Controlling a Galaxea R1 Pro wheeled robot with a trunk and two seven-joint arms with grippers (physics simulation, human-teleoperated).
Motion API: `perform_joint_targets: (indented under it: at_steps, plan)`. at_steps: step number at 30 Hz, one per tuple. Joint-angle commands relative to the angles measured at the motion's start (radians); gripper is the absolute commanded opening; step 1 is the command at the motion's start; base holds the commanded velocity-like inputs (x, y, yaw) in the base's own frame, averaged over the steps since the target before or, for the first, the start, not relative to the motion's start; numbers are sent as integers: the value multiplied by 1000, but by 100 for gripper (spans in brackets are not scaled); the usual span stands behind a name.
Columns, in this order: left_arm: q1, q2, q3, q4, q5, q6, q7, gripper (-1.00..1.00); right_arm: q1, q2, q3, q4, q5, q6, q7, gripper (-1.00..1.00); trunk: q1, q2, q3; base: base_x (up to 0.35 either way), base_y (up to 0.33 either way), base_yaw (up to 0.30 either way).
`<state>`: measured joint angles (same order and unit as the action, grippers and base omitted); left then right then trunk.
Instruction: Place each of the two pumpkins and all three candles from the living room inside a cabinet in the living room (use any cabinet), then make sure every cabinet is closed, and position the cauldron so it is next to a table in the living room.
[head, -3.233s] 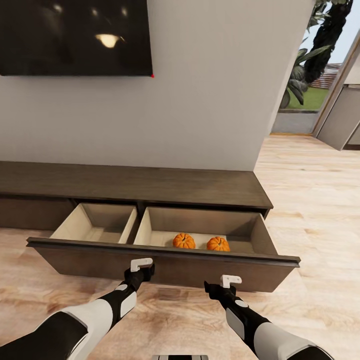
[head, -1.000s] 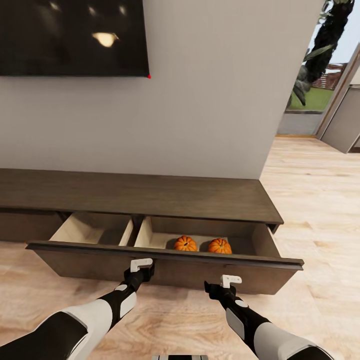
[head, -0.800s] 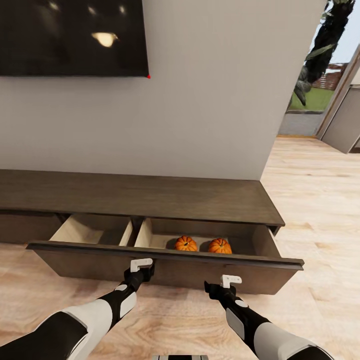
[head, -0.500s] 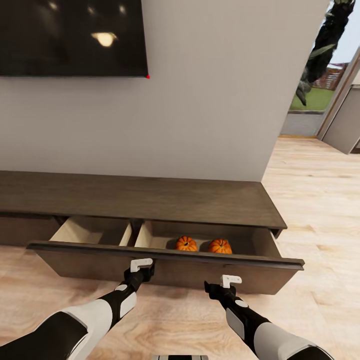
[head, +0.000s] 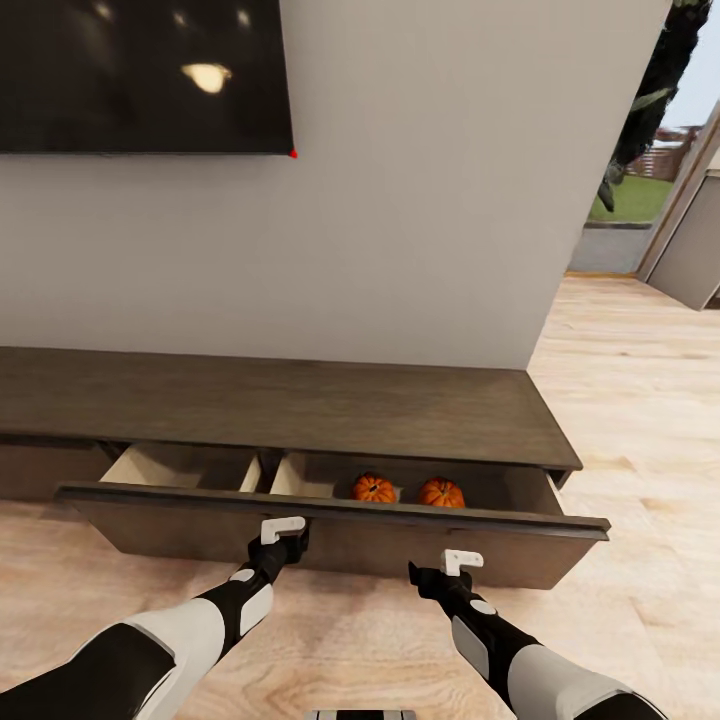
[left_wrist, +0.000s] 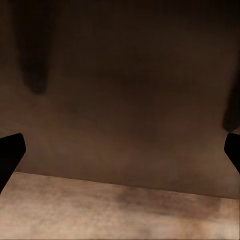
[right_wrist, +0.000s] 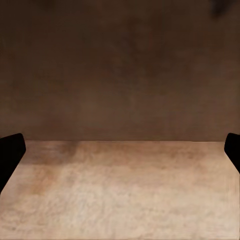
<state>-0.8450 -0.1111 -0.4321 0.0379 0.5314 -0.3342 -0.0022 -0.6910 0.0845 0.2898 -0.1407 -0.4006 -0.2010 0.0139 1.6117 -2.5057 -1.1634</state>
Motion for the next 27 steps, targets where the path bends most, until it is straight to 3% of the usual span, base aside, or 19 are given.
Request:
perform_joint_targets:
  at_steps: [1, 27]
  plan:
    - [-2, -1, 0, 4, 12, -6, 1, 100, -1, 0, 7, 2, -11, -5, 1, 100, 0, 0, -1, 110, 0, 0]
    - [-2, -1, 0, 4, 12, -6, 1, 100, -1, 0, 9, 3, -10, -5, 3, 100, 0, 0, -1, 112, 0, 0]
